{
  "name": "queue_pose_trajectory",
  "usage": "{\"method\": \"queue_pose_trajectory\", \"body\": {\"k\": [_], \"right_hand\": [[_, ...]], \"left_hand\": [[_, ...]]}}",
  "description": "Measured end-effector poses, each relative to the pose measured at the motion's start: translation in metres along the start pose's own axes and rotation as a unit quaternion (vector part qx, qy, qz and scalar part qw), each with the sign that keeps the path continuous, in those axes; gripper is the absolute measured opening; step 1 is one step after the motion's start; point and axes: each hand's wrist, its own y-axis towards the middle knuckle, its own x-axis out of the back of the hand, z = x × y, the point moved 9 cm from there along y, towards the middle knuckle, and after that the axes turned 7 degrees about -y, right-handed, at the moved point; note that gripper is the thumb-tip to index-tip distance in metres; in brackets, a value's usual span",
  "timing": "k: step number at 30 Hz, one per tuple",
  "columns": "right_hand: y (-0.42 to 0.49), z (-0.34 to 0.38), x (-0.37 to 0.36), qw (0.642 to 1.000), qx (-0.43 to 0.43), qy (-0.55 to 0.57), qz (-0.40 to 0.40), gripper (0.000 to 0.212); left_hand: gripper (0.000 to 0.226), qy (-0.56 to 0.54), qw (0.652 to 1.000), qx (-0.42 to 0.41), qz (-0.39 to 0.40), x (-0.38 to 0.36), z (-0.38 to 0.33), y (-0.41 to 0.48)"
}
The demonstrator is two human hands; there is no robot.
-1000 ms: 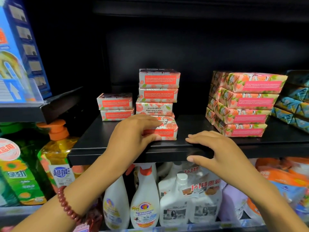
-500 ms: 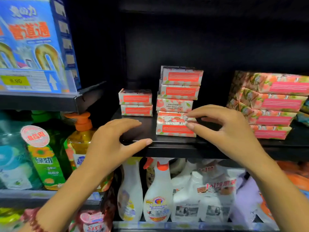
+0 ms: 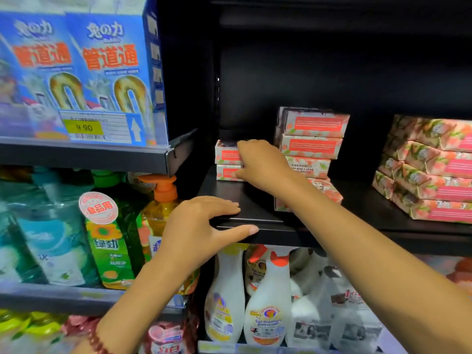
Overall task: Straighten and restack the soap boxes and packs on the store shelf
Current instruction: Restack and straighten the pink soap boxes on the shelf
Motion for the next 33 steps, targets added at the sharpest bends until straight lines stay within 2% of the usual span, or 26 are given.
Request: {"method": "queue_pose_trajectory", "body": {"k": [4, 11, 15, 19, 23, 28, 33], "right_hand": [[0.004, 0.001, 0.002, 0.998, -0.023, -0.036, -0.036, 0.034], [0.000, 0.004, 0.008, 0.996, -0.013, -0.054, -0.074, 0.054], [0.001, 0.003, 0.012, 0.995, -0.004, -0.043, -0.095, 0.040], [-0.005, 0.002, 0.017, 0.992, 0.036, -0.005, -0.121, 0.030], [-0.017, -0.004, 0.028, 0.984, 0.052, 0.092, -0.145, 0.041], [-0.050, -0.015, 0.056, 0.957, 0.060, 0.194, -0.208, 0.038], [-0.095, -0.054, 0.088, 0.934, 0.038, 0.224, -0.277, 0.042]], "left_hand": [[0.064, 0.001, 1.000, -0.005, 0.003, 0.000, 0.000, 0.000], [0.062, 0.004, 1.000, -0.018, 0.002, 0.001, -0.003, -0.002], [0.059, 0.002, 1.000, -0.022, 0.001, 0.001, -0.004, -0.002], [0.059, 0.004, 1.000, -0.021, 0.002, 0.001, -0.004, -0.003], [0.062, 0.009, 1.000, -0.018, 0.001, 0.000, -0.004, -0.003], [0.065, 0.016, 1.000, -0.015, 0.014, -0.001, -0.004, -0.001], [0.055, -0.015, 1.000, -0.006, 0.014, 0.006, -0.004, 0.014]]}}
